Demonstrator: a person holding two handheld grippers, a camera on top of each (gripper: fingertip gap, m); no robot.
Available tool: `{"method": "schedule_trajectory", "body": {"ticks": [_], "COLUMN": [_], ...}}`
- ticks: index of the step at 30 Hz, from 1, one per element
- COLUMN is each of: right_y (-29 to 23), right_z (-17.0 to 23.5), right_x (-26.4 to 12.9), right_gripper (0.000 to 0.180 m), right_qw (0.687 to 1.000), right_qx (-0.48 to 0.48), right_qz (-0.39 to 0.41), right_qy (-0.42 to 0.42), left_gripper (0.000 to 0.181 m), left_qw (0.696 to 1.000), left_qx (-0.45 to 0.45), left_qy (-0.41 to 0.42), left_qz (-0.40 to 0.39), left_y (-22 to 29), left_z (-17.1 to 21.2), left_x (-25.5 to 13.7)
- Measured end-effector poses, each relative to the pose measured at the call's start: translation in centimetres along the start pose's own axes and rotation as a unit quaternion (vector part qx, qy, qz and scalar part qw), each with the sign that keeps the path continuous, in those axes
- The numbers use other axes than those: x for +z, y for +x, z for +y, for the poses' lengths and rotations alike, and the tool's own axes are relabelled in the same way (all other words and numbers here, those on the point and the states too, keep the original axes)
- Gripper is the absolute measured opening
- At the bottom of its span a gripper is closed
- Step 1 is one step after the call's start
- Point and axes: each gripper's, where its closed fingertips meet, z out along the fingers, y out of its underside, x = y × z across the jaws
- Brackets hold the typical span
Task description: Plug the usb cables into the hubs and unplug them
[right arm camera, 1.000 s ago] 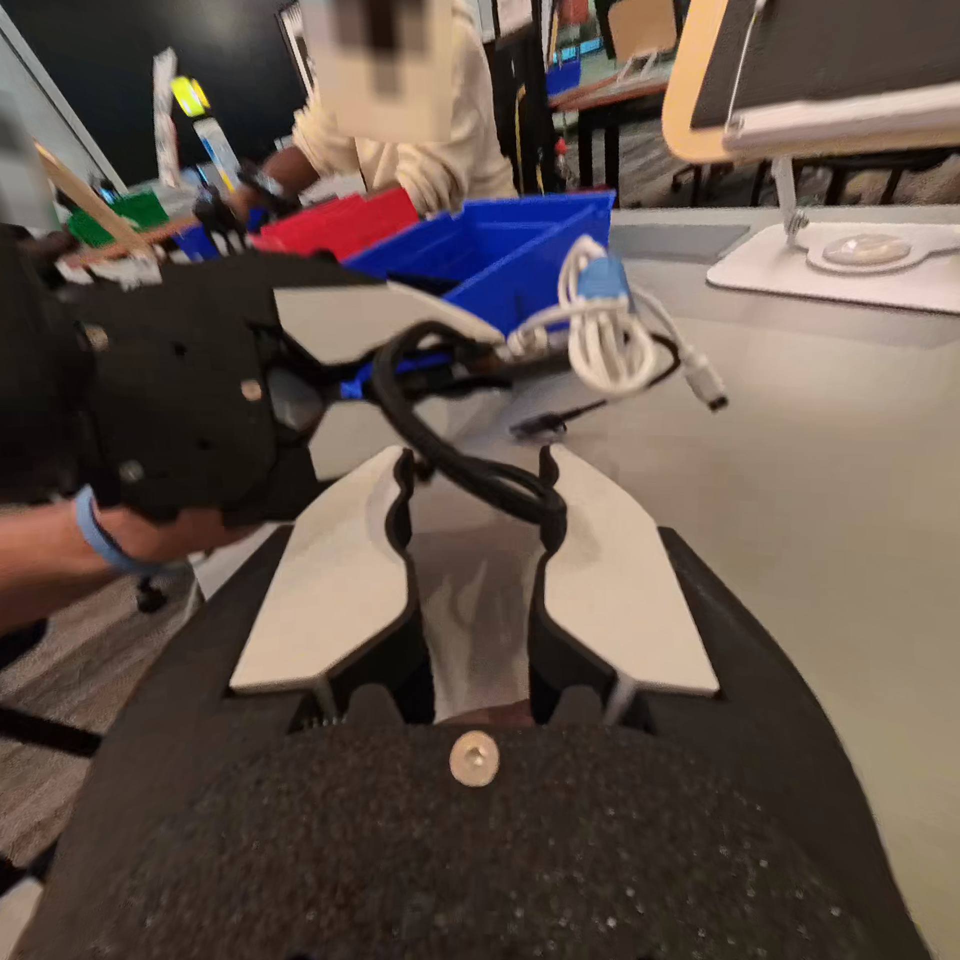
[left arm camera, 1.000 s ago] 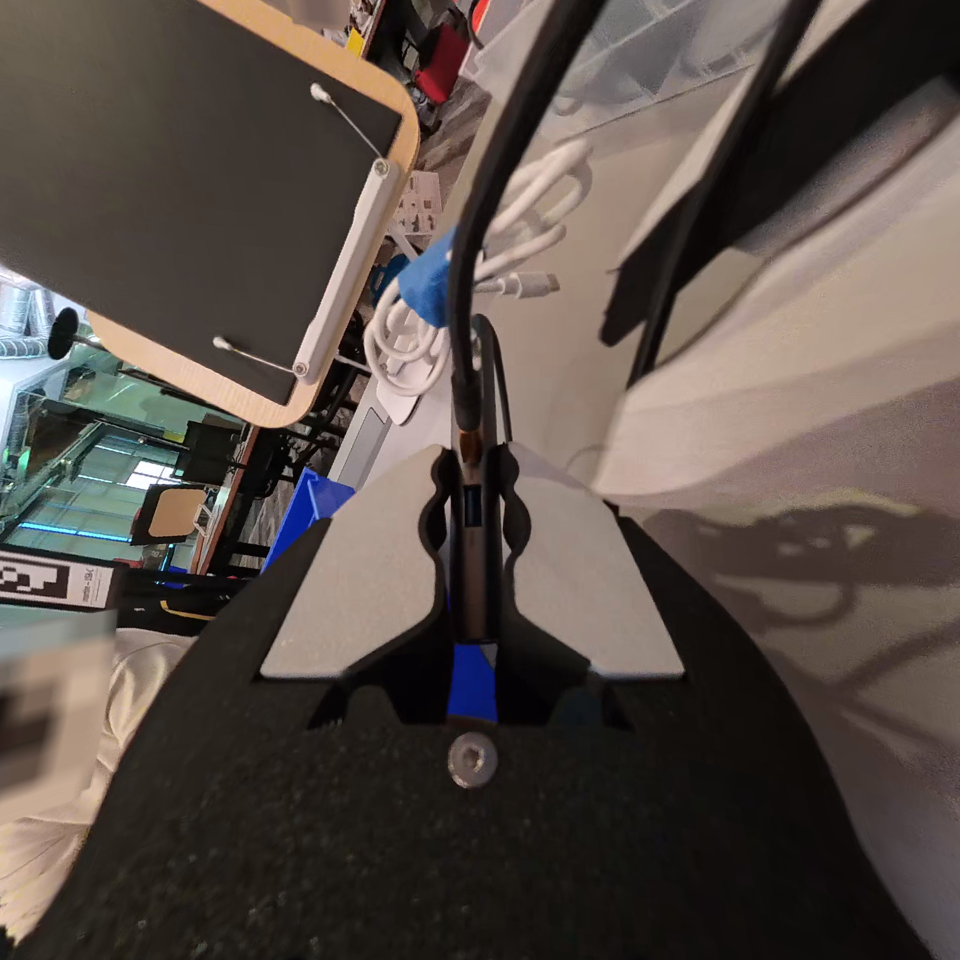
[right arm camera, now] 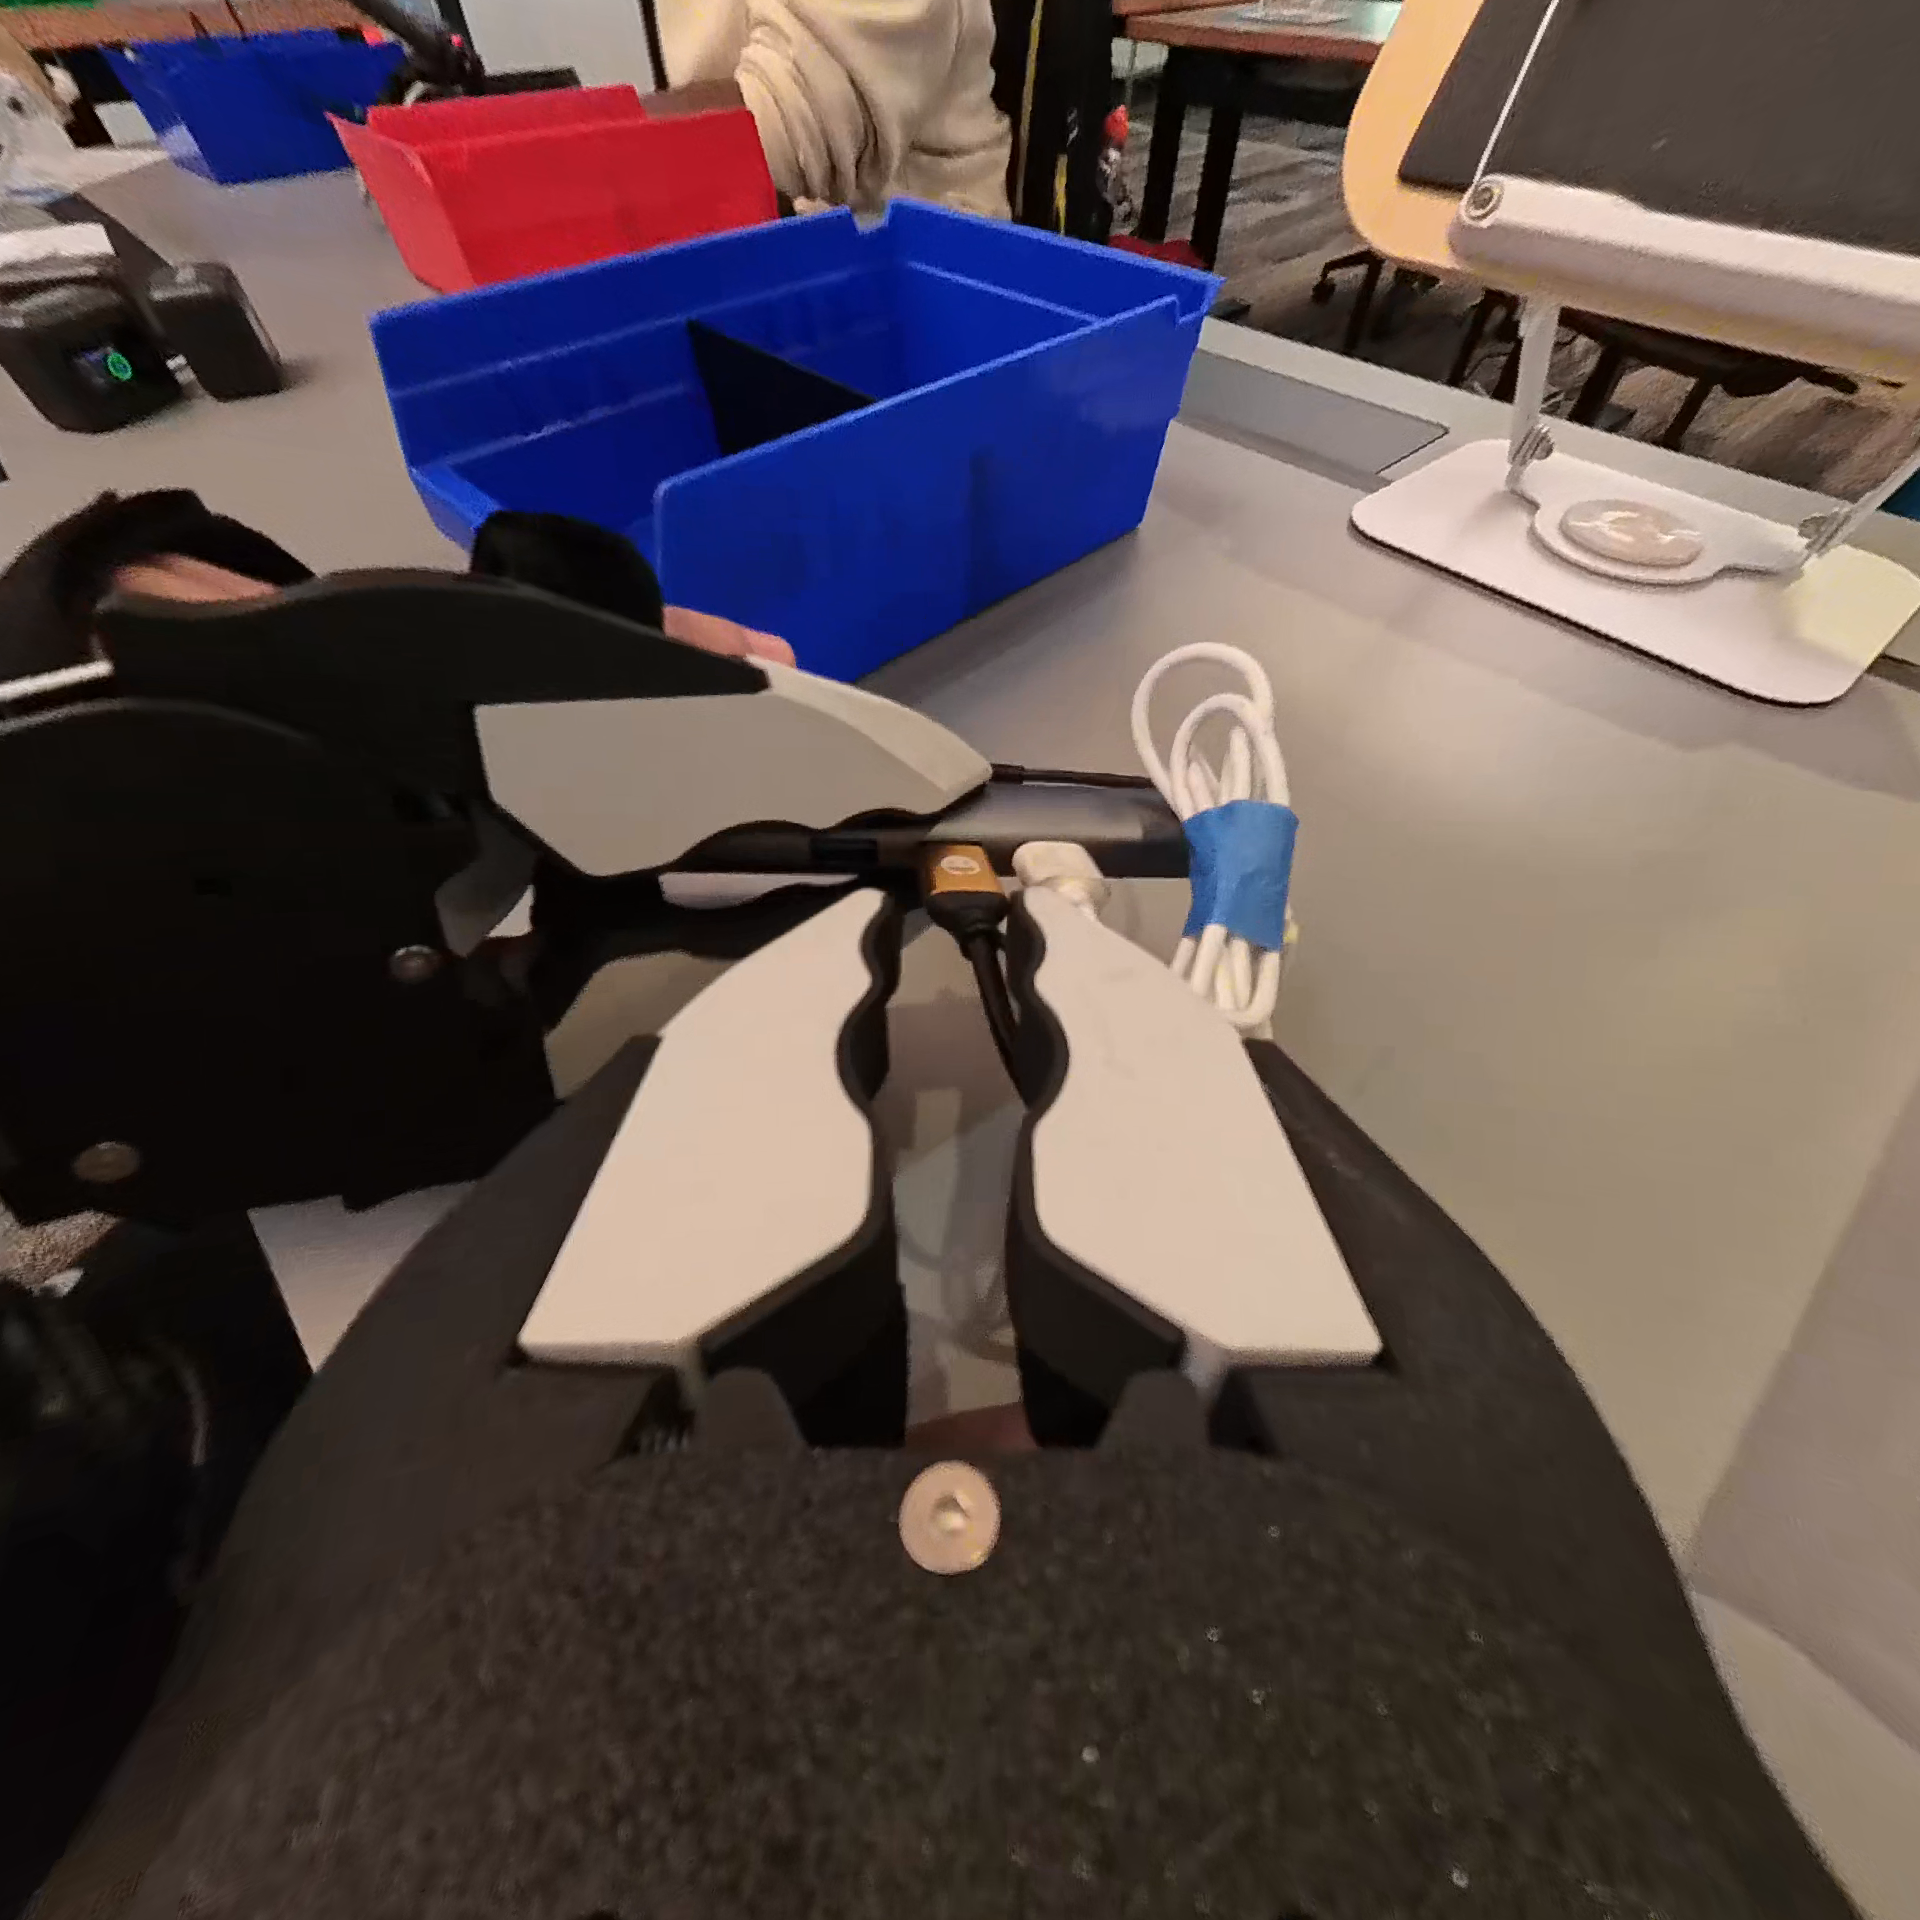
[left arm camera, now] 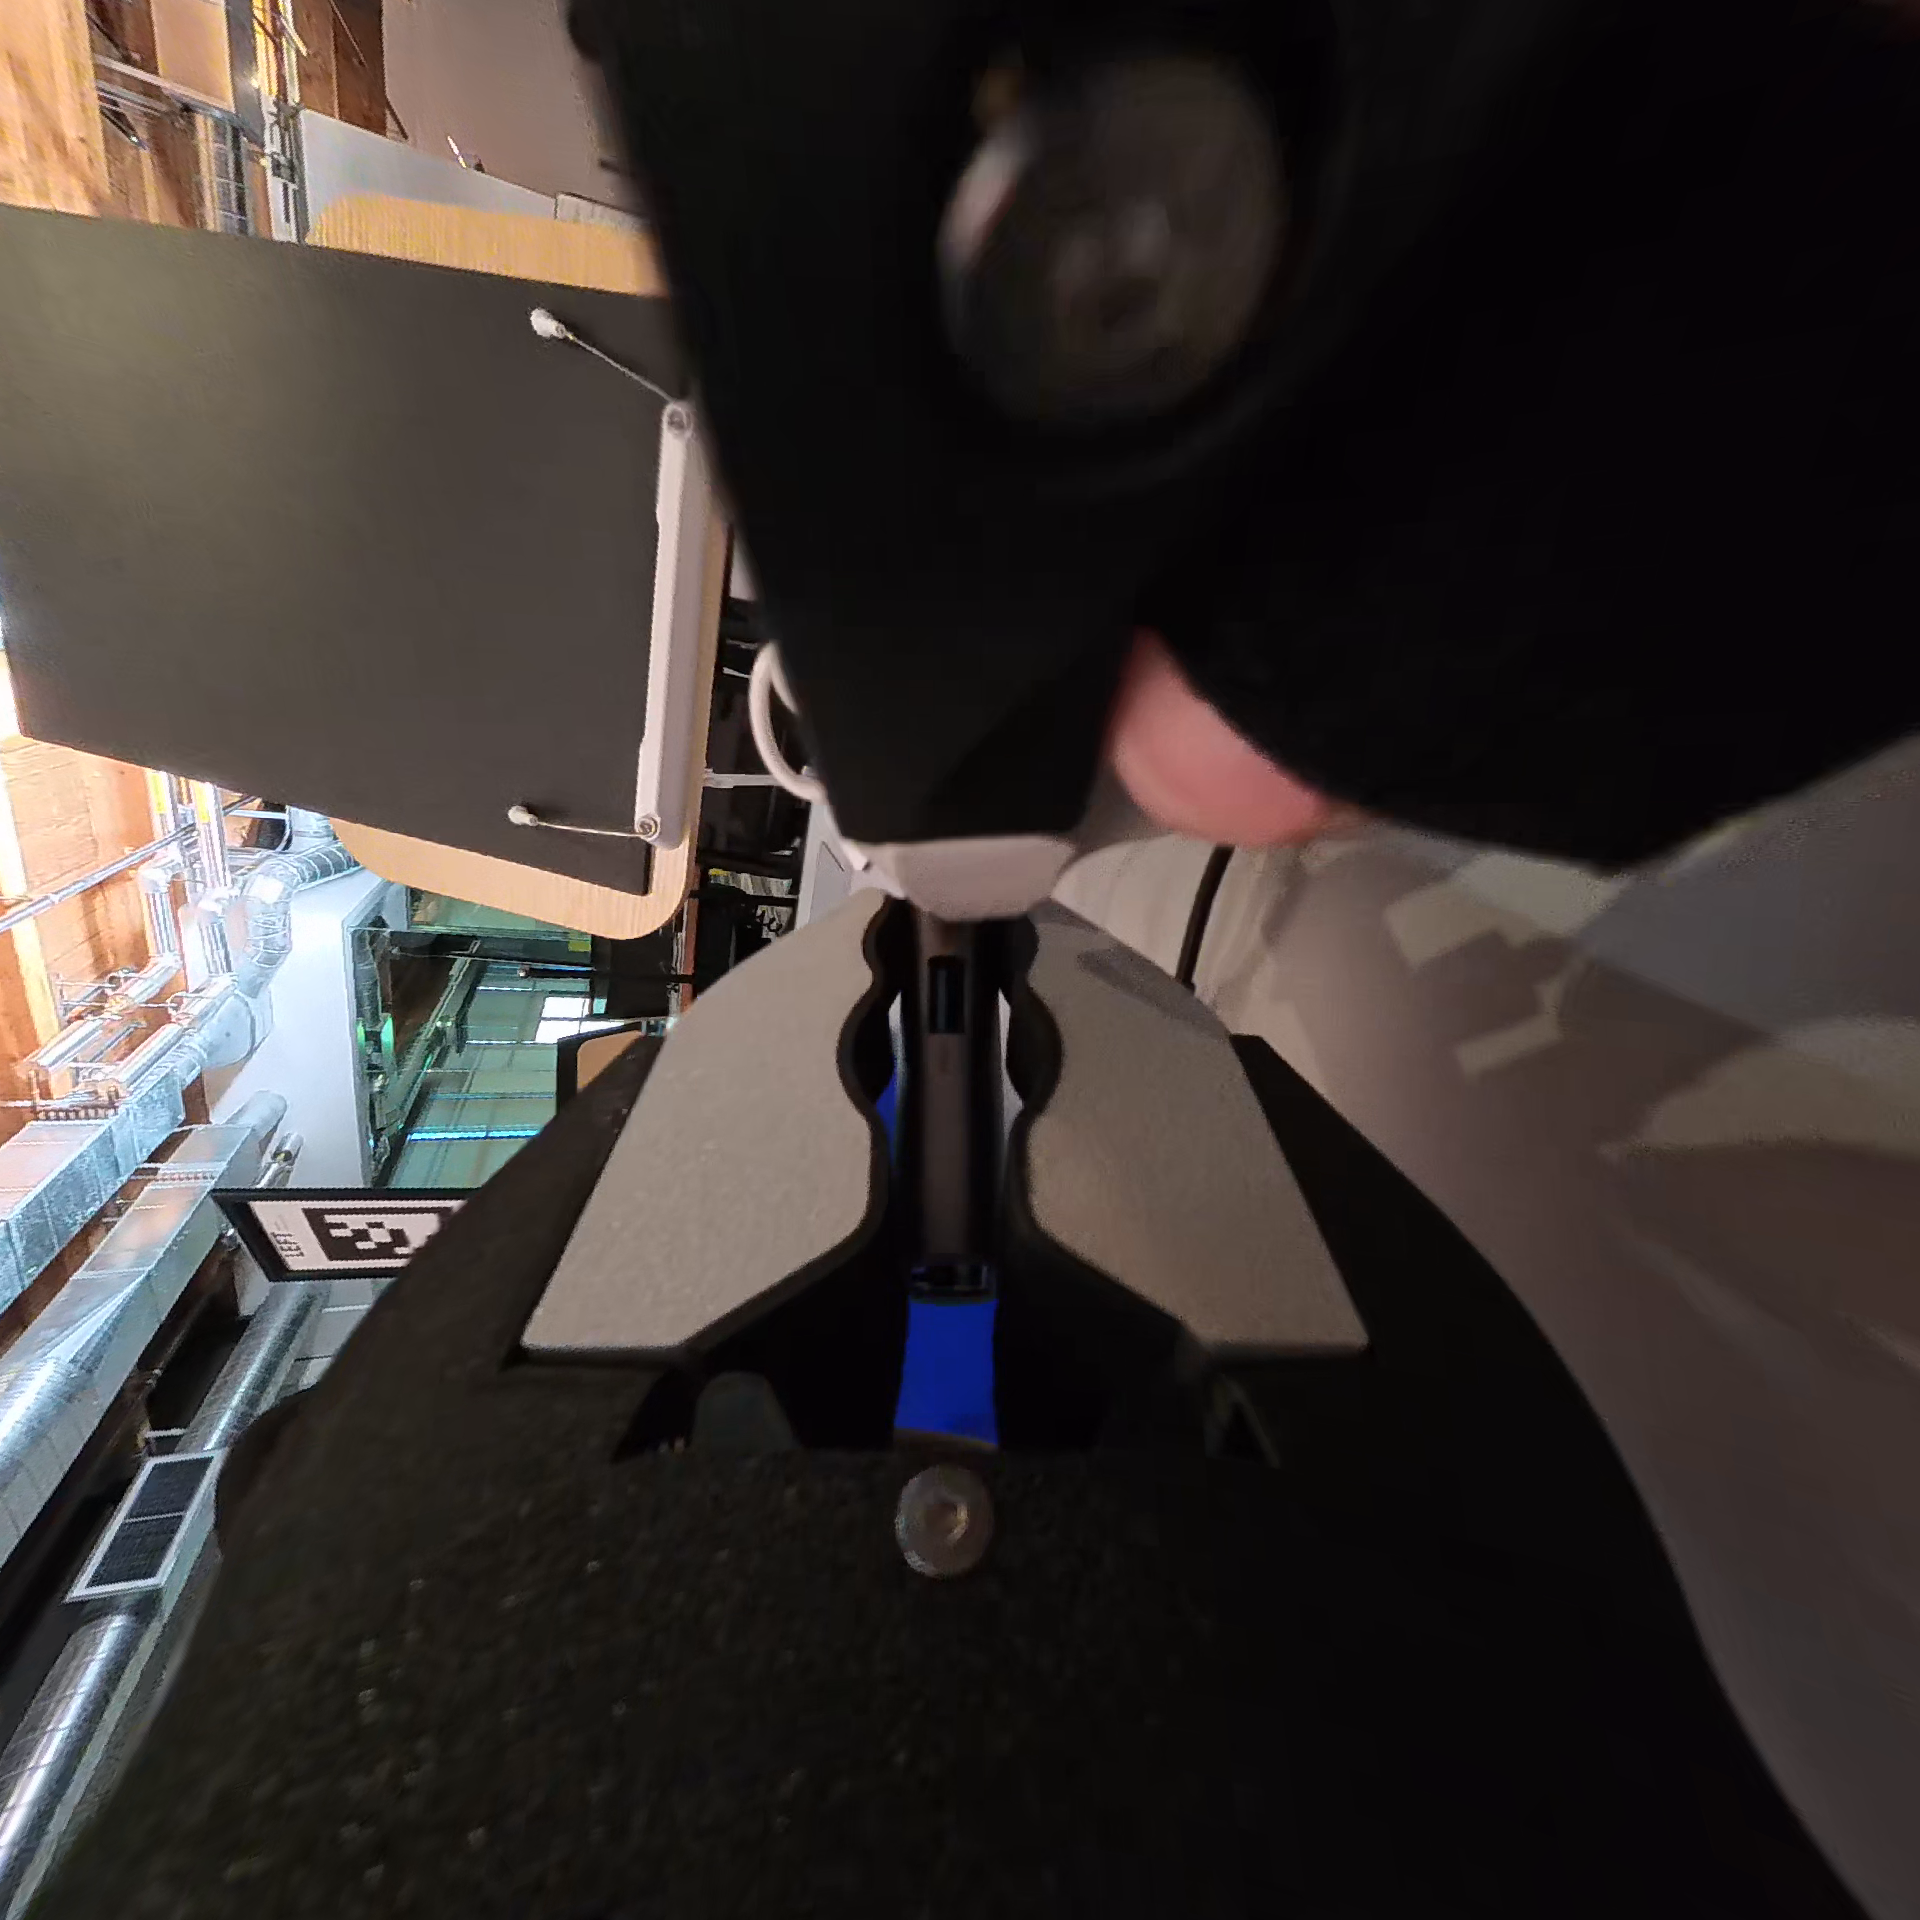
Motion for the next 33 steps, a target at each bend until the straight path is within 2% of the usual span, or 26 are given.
{"method": "schedule_trajectory", "body": {"ticks": [10,16,17,19,21,23,28,29,31,33], "right_y": [0.9,1.3,1.3,2.2,3.4,4.0,5.1,5.0,2.0,2.5], "right_z": [0.6,0.9,0.9,0.5,0.0,0.0,0.5,0.2,-0.7,-1.2], "right_x": [0.2,-0.4,-0.7,-2.2,-4.6,-5.3,-4.8,-5.0,-6.1,-7.2], "right_gripper": [0.014,0.013,0.006,0.005,0.005,0.005,0.005,0.005,0.006,0.006], "right_qw": [0.998,0.999,0.999,0.997,0.997,0.998,0.999,0.999,0.989,0.991], "right_qx": [0.055,0.039,0.044,0.059,0.037,0.031,0.032,0.027,0.008,-0.037], "right_qz": [-0.007,0.025,0.028,0.039,0.054,0.039,0.016,-0.003,-0.136,-0.124], "right_qy": [-0.022,-0.011,-0.010,0.016,0.032,0.032,0.017,0.028,0.052,0.044], "left_gripper": [0.018,0.018,0.018,0.016,0.016,0.016,0.016,0.016,0.017,0.017], "left_qw": [0.999,0.999,0.999,0.996,0.991,0.992,0.995,0.994,0.992,0.991], "left_qx": [-0.024,-0.024,-0.026,-0.040,-0.092,-0.090,-0.081,-0.095,-0.115,-0.126], "left_qy": [0.007,0.015,0.005,-0.081,-0.091,-0.082,-0.048,-0.042,-0.033,-0.033], "left_qz": [0.023,0.024,0.017,0.006,0.017,0.000,0.019,0.027,0.034,0.040], "left_y": [0.2,0.4,0.1,-1.2,-2.5,-3.4,-1.6,-1.5,-1.7,-1.7], "left_z": [-0.1,-0.9,-0.5,4.5,8.1,8.0,4.9,4.6,4.5,4.8], "left_x": [0.9,1.3,1.5,3.1,3.8,3.2,2.4,2.3,2.1,1.9]}}
